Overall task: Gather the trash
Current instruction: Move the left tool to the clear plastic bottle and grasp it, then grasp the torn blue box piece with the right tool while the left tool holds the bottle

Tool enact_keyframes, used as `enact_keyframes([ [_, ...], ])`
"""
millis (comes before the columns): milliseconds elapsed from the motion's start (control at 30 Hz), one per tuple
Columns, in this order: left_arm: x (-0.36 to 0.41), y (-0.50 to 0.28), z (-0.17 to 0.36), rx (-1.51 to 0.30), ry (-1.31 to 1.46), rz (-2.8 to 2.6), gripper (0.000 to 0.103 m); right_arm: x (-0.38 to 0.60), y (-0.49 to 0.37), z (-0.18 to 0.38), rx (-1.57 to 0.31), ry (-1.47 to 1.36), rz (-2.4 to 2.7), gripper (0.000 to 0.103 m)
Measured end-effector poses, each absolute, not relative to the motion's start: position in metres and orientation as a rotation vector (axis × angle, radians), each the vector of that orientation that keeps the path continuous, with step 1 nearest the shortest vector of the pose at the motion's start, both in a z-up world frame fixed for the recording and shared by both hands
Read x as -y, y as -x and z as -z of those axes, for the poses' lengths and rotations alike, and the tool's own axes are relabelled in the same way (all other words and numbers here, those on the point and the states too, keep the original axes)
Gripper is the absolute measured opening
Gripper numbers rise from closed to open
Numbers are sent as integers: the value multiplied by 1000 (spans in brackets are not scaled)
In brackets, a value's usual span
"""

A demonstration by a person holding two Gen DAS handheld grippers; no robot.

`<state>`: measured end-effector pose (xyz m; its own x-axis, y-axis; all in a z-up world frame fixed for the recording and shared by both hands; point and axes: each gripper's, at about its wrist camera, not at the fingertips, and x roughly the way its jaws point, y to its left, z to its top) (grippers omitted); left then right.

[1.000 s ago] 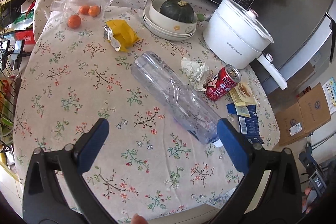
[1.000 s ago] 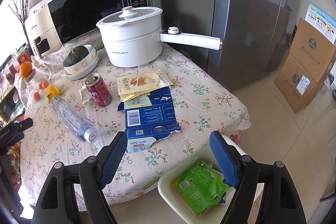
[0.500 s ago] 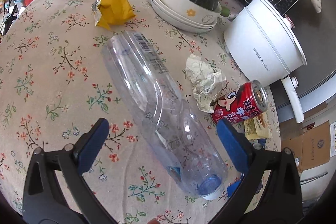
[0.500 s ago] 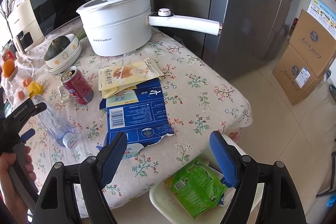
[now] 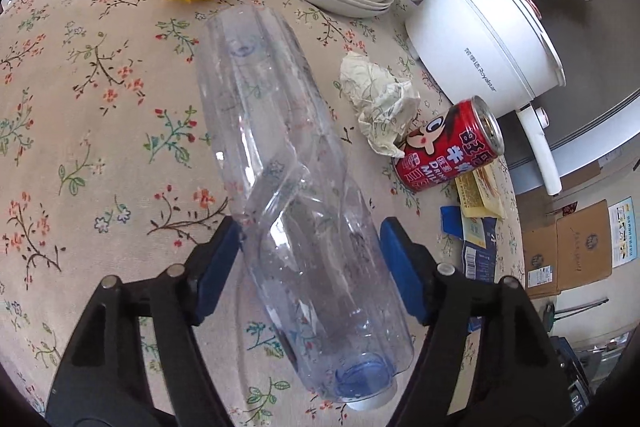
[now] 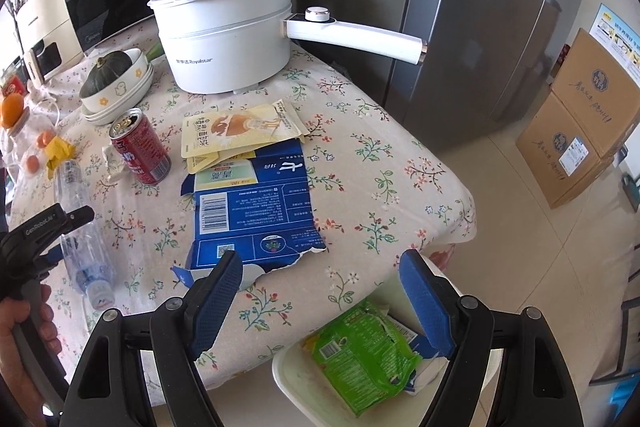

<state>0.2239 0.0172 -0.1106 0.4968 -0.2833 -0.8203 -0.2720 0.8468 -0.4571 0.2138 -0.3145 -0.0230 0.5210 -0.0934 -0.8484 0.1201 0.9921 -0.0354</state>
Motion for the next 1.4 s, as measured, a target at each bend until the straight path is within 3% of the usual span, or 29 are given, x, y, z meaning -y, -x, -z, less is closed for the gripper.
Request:
enact_keyframes([
  [500,-59,-157,69,-1008,392,73,68,278,-205,37,-1038,25,72,82],
  [967,-81,-127,58,-979,367,93,68,331,-227,63,-1099,-369,91,82],
  [1067,-81,-127,56,-976,378,98,68,336,-234,77,-1112,-473,68,80],
  [1200,-78,-128,53,-970,373,108,68,341,-240,99,-1132,-594,47,67],
  [1400,-77,-129,54,-974,371,111,68,345,-248,115,-1099,-667,49,64],
])
